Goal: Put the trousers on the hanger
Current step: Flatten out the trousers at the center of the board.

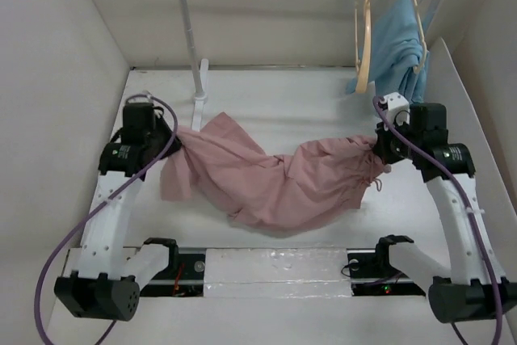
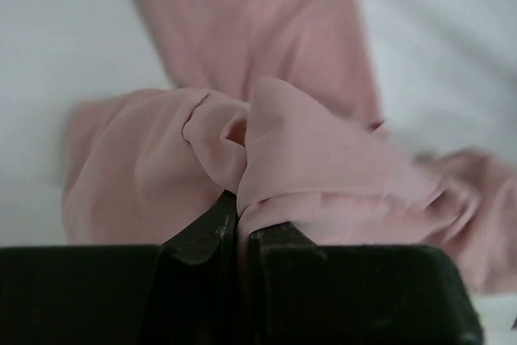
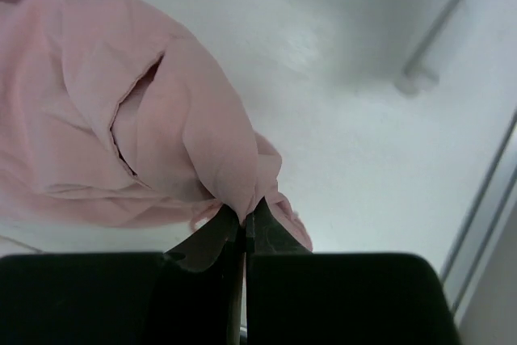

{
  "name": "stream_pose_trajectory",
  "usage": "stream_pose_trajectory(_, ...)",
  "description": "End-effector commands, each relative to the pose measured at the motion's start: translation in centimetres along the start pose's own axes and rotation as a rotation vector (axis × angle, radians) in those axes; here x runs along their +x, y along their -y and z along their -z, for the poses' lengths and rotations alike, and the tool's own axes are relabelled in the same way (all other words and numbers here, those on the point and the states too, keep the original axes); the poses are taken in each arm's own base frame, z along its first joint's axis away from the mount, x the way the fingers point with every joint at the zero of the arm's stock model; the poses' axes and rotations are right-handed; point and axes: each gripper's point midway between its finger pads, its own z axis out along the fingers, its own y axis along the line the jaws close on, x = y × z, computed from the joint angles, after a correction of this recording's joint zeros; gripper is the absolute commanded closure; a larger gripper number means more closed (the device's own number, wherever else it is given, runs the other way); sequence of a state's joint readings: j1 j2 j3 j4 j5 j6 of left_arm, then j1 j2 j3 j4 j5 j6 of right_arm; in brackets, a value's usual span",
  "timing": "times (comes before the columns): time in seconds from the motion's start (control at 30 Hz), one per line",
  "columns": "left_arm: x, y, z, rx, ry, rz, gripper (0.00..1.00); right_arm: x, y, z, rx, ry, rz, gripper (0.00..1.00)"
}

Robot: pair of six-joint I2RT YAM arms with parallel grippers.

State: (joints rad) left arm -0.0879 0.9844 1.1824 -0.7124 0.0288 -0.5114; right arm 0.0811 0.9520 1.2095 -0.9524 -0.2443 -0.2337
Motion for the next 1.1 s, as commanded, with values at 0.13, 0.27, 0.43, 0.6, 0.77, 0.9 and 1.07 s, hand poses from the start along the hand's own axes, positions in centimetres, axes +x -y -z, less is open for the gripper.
stream_pose_trajectory(0.13,9.6,-5.3,-1.2,-0.12,-0.325,-0.116,0.55,2.5,8.9,-0.9,0.368,-0.097,-0.06,1.0)
stream_pose_trajectory(0.27,2.6,-4.5,-2.0,-0.2,-0.075,-0.103,0.17,1.9,10.5,-1.1,0.426,-0.126,-0.073,1.0)
stream_pose_trajectory(0.43,-1.2,-3.4,-6.1,-0.225,-0.001,-0.034,0.2,4.2,7.8,-1.7,0.305,-0.138,-0.069,1.0)
stream_pose_trajectory(0.6,0.1,-7.0,-13.9,-0.362,-0.057,0.014,0.28,8.1,5.0,-0.6,0.239,-0.181,-0.047,1.0)
stream_pose_trajectory(0.77,3.6,-8.7,-17.9,-0.411,-0.192,0.041,0.35,6.6,2.8,0.6,0.153,-0.157,0.014,1.0)
stream_pose_trajectory(0.9,5.9,-8.7,-18.7,-0.37,-0.221,0.088,0.36,6.3,2.1,2.2,0.153,-0.153,0.048,1.0)
stream_pose_trajectory(1.07,10.7,-11.1,-20.5,-0.423,-0.322,0.123,0.35,5.2,1.8,2.4,0.135,-0.117,0.049,1.0)
